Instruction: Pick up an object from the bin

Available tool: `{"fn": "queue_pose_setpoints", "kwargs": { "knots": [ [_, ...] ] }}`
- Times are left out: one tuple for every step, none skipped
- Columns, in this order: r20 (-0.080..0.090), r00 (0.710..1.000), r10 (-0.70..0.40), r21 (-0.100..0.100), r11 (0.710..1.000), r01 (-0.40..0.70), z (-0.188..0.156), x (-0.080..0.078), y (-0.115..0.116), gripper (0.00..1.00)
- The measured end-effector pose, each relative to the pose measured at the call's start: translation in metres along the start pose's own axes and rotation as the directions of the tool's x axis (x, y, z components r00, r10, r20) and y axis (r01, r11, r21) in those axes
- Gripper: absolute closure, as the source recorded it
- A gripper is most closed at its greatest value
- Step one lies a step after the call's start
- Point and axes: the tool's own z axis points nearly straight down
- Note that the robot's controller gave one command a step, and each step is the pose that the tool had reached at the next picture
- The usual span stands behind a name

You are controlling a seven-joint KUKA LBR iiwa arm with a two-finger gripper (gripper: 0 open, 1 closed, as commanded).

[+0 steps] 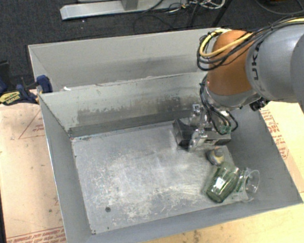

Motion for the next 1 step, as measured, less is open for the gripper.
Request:
{"fn": "queue_pose_setpoints", "kwargs": {
  "knots": [
    [-0.003, 1.0, 0.0, 0.001, 1.0, 0.0, -0.01, 0.0017, -0.0002, 1.0]
  ]
}}
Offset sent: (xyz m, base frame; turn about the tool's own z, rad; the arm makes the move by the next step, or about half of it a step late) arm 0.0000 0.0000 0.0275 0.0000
